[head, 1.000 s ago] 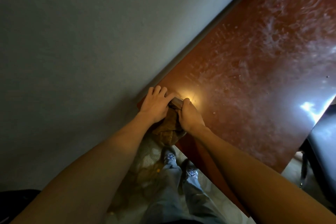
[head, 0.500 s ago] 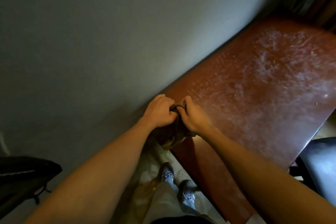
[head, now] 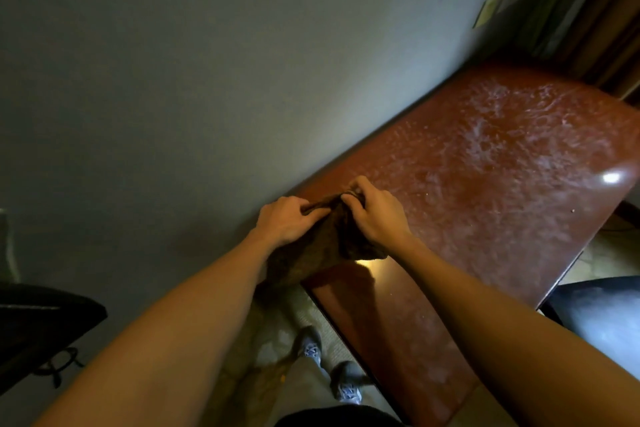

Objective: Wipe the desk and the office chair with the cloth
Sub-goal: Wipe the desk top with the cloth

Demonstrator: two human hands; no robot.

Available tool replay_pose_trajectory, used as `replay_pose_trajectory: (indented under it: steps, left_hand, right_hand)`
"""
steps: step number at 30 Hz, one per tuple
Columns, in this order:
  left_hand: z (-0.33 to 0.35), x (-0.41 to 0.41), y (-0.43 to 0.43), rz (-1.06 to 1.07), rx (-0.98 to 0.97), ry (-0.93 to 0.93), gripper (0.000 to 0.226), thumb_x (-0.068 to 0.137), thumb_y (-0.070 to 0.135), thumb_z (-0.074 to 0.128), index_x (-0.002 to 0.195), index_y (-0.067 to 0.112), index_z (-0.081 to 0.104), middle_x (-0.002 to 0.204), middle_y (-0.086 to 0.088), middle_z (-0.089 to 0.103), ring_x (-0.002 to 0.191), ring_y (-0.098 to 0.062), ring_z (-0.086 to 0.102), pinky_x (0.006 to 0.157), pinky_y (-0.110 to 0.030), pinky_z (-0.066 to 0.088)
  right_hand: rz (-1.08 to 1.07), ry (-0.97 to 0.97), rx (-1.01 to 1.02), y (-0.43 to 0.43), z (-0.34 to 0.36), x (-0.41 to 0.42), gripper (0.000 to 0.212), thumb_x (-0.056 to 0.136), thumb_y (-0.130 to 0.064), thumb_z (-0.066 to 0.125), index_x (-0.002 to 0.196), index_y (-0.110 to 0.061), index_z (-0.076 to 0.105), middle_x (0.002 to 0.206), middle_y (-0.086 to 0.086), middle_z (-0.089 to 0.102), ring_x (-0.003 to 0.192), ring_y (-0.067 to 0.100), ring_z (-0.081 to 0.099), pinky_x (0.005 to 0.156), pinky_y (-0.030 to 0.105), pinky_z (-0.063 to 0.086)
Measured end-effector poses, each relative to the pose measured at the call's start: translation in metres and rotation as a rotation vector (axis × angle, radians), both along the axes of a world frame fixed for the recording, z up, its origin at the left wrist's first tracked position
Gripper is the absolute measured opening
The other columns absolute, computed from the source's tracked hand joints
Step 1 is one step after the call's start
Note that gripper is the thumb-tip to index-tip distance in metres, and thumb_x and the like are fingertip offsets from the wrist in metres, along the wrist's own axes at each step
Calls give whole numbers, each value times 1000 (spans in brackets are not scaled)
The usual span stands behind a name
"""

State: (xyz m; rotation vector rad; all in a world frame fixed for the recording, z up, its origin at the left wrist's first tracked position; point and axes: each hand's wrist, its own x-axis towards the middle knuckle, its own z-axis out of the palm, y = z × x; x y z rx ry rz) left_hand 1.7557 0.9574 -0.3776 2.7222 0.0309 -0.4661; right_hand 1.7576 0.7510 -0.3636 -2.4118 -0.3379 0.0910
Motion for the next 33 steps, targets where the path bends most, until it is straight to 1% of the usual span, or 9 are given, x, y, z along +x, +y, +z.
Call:
replay_pose_trajectory:
  steps: [7,12,15,19,22,25,27,30,33]
  left_hand:
    - [19,0,-20,59,0,-80,63,86,76,53,75,15,66,70,0,64,69,-23,60,59,-34,43]
    - [26,2,-14,-181,263,-141,65,88,82,36,78,20,52,72,-1,57,66,-21,51,58,-35,36]
    - [21,6,-7,-300,382,-132,63,88,83,28,80,23,44,72,-1,54,63,-19,49,57,-35,37]
    - [6,16,-9,-420,430,-146,60,90,81,29,91,22,41,72,1,49,62,-21,48,58,-35,35]
    - [-23,26,-10,-430,237,-111,52,95,71,37,102,20,42,98,-1,49,92,-28,54,81,-41,39]
    - [-49,25,-11,-440,181,-84,60,99,62,39,138,16,42,141,-8,41,129,-30,42,108,-44,32]
    - [-64,24,-11,-462,171,-50,61,101,57,39,147,18,35,153,-7,32,140,-30,32,114,-46,26]
    - [-85,10,-7,-489,162,64,58,103,53,39,150,21,33,161,-6,23,146,-30,25,117,-49,23]
    - [-105,-5,-5,-461,164,122,60,103,52,40,155,24,29,167,-5,4,152,-29,12,119,-52,18]
  right_hand:
    - [-116,171,128,-21,-8,-4,18,101,-45,50,102,-28,53,79,-1,62,74,27,62,60,45,49]
    - [-121,286,119,-22,-15,-13,21,104,-39,49,96,-20,55,88,5,62,83,29,61,73,48,52]
    - [-142,356,65,-24,-29,-19,27,105,-36,48,104,-11,59,98,10,65,90,31,61,81,51,52]
    - [-161,397,-38,-22,-52,-26,30,107,-37,43,104,-14,60,97,9,65,86,29,61,81,53,53]
    - [-197,446,-81,-21,-69,-29,25,108,-32,40,119,-18,58,112,10,66,90,28,62,81,50,54]
    - [-237,424,-153,-26,-85,-36,46,106,-27,43,150,-17,38,139,12,55,116,33,57,94,49,51]
    - [-206,344,-267,-28,-95,-36,52,103,-24,46,152,-13,34,143,14,49,125,34,49,101,45,42]
    - [13,233,-381,-20,-103,-43,55,101,-26,45,154,-15,34,155,10,39,143,29,32,115,44,22]
    - [131,237,-421,2,-118,-50,61,100,-42,24,157,-20,29,166,6,20,155,25,7,122,52,1]
